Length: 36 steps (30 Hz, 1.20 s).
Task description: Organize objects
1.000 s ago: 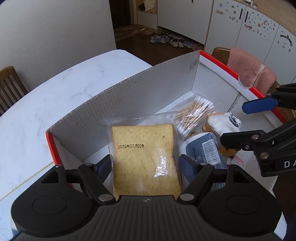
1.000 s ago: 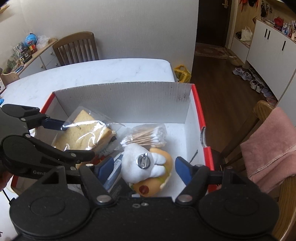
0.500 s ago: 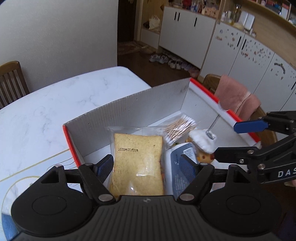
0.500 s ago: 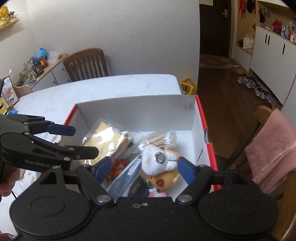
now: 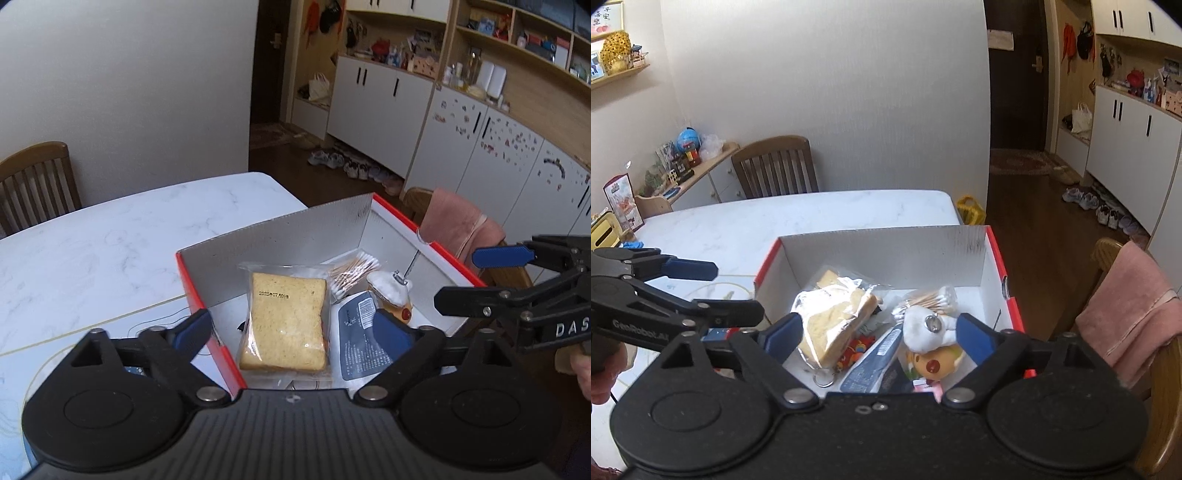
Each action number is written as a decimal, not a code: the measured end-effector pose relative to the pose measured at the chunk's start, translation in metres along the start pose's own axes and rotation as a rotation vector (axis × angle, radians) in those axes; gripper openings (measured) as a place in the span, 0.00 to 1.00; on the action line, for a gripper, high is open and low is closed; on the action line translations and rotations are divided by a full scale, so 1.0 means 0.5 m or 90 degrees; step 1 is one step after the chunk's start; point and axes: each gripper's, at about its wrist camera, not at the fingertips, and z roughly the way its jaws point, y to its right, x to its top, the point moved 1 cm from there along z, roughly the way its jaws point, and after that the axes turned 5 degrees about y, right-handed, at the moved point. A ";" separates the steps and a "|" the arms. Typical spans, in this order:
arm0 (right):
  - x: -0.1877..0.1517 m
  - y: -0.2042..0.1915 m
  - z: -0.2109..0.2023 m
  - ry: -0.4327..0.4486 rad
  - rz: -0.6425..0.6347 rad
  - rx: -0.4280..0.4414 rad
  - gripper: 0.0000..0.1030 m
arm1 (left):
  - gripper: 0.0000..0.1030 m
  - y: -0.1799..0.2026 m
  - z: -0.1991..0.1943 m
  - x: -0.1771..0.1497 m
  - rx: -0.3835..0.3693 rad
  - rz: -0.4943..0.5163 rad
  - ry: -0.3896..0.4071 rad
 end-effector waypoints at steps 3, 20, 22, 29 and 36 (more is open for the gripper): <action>-0.008 -0.011 -0.016 0.013 0.002 0.002 0.95 | 0.98 0.000 -0.024 -0.004 0.005 0.005 0.018; -0.053 -0.077 -0.104 0.077 -0.005 -0.020 1.00 | 0.99 0.018 -0.117 -0.039 -0.019 0.021 0.070; -0.055 -0.079 -0.109 0.079 0.000 -0.025 1.00 | 0.99 0.019 -0.124 -0.044 -0.018 0.027 0.071; -0.063 -0.092 -0.120 0.079 0.005 -0.029 1.00 | 0.99 0.016 -0.139 -0.057 -0.016 0.022 0.075; -0.070 -0.109 -0.119 0.075 0.004 -0.028 1.00 | 0.99 0.011 -0.142 -0.067 -0.007 0.028 0.074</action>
